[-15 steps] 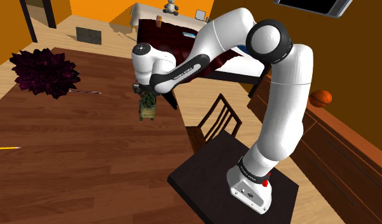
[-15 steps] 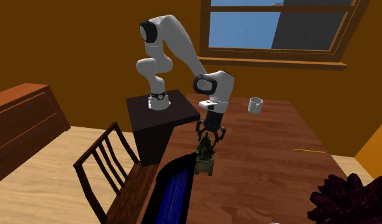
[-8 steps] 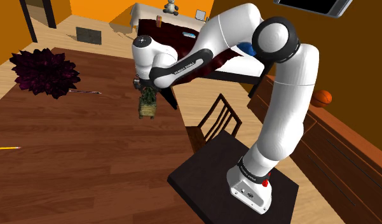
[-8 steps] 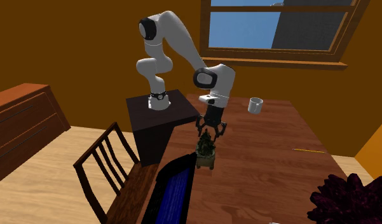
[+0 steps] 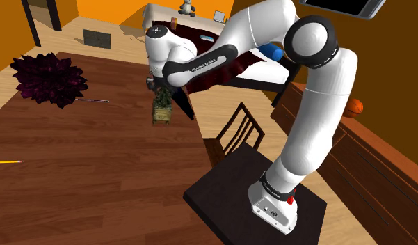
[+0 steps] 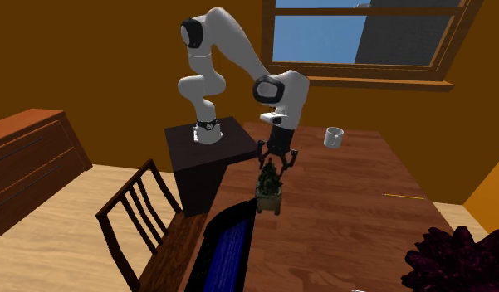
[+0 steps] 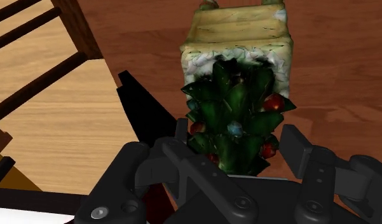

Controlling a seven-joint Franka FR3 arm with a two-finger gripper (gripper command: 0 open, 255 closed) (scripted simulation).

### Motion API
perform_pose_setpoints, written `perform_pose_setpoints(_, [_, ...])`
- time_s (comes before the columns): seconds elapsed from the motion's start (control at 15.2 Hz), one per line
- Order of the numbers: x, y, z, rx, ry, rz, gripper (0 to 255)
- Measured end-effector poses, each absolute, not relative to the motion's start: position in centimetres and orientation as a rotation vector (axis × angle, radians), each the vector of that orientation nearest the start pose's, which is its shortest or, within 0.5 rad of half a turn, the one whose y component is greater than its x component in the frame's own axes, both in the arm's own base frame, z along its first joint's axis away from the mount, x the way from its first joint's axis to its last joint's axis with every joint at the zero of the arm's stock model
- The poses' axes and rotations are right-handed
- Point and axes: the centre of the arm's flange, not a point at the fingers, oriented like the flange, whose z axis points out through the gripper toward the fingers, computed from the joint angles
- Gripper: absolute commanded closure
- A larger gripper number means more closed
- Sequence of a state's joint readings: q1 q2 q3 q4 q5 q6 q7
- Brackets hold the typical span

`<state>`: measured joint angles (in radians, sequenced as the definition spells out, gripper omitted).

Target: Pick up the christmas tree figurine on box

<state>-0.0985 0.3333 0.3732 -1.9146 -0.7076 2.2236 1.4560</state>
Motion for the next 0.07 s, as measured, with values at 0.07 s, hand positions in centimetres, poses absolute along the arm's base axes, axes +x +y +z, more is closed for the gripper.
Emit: perform_pose_setpoints(0.07, [60.73, 13.75, 33.87, -3.117, 1.254, -0.593, 255])
